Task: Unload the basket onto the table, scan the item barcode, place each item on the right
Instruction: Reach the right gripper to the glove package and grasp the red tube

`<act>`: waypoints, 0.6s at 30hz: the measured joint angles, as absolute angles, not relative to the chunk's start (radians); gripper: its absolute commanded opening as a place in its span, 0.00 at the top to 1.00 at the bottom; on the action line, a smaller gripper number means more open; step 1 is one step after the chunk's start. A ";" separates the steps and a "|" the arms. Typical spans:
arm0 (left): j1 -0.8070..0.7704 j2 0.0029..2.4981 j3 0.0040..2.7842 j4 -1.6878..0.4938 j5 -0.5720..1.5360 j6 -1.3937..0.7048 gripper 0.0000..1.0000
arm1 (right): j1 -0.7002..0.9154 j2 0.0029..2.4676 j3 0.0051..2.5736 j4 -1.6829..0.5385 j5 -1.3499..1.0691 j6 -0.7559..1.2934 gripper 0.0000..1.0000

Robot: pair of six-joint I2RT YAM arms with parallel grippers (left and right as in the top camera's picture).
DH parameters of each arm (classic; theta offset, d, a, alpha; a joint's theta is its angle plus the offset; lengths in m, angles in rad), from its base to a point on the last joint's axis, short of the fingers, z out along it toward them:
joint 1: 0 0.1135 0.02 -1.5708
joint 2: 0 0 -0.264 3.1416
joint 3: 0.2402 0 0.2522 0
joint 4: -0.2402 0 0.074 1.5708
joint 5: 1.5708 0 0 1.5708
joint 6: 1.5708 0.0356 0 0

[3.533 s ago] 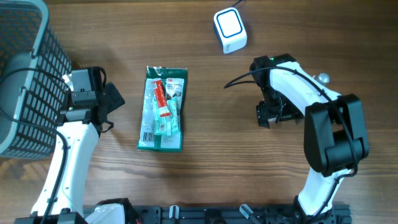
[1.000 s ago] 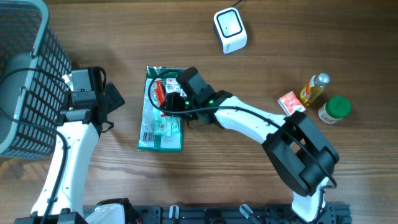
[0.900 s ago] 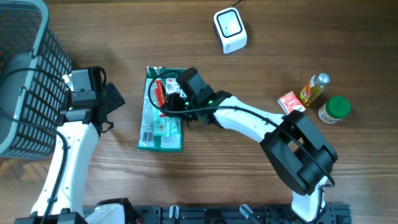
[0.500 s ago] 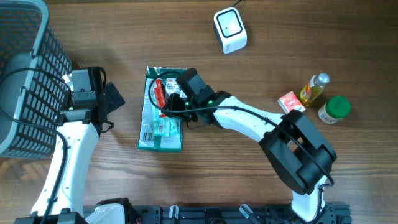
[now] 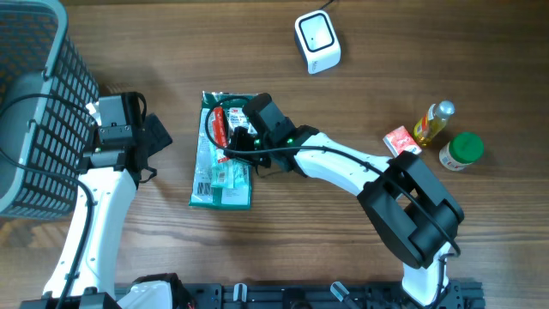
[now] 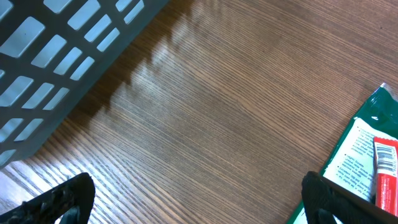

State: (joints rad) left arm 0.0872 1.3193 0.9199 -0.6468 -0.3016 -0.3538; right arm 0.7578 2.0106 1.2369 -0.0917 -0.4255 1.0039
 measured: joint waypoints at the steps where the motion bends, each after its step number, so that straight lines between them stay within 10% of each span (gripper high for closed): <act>1: 0.087 1.319 0.920 -0.647 -0.302 -0.354 0.00 | 0.758 2.011 1.237 -0.092 -0.426 0.989 0.96; 18: 0.087 1.319 0.920 -0.647 -0.302 -0.354 0.00 | 0.719 2.007 1.237 -0.149 -0.424 0.645 0.95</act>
State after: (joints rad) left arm 0.0872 1.3193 0.9199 -0.6468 -0.3016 -0.3538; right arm 0.7193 2.0071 1.2373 -0.1493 -0.4244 0.6449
